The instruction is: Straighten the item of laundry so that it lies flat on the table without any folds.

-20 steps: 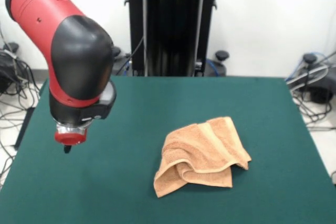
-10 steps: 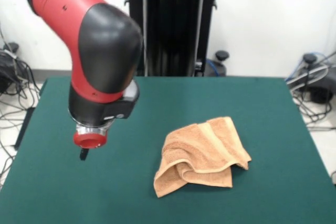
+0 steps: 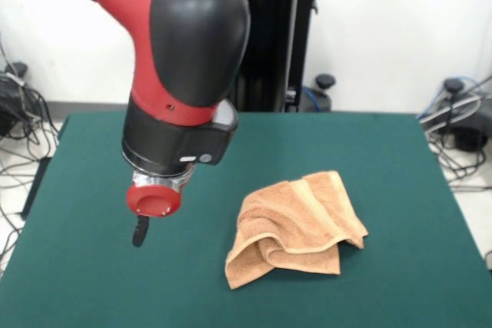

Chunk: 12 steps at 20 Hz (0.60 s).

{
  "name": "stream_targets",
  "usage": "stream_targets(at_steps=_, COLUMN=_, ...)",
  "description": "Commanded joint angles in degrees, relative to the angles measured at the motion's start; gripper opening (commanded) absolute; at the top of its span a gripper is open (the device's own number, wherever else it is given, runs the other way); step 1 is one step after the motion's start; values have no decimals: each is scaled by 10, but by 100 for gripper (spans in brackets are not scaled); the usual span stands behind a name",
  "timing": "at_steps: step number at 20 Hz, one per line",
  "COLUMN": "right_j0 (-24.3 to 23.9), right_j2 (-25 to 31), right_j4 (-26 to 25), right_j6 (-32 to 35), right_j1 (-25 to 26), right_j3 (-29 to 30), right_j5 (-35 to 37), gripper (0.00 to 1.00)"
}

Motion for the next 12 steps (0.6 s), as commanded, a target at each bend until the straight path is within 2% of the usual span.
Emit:
stream_targets(at_steps=1, right_j0=16, right_j2=88, right_j4=-4, right_j6=147, right_j1=30, right_j3=21, right_j5=8, gripper=100)
stream_targets(at_steps=5, right_j0=26, right_j2=-15, right_j4=-65, right_j6=204, right_j1=95, right_j3=-87, right_j5=189, gripper=100)
stream_targets(at_steps=6, right_j0=25, right_j2=-33, right_j4=-84, right_j6=200, right_j1=106, right_j3=-109, right_j5=241, gripper=100)
stream_targets(at_steps=8, right_j0=25, right_j2=-60, right_j4=-130, right_j6=148, right_j1=115, right_j3=-137, right_j5=327, gripper=100)
stream_targets(at_steps=10, right_j0=29, right_j2=-57, right_j4=-155, right_j6=94, right_j1=108, right_j3=-131, right_j5=326, gripper=100)
stream_targets(at_steps=12, right_j0=32, right_j2=-39, right_j4=-169, right_j6=50, right_j1=95, right_j3=-113, right_j5=276, gripper=100)
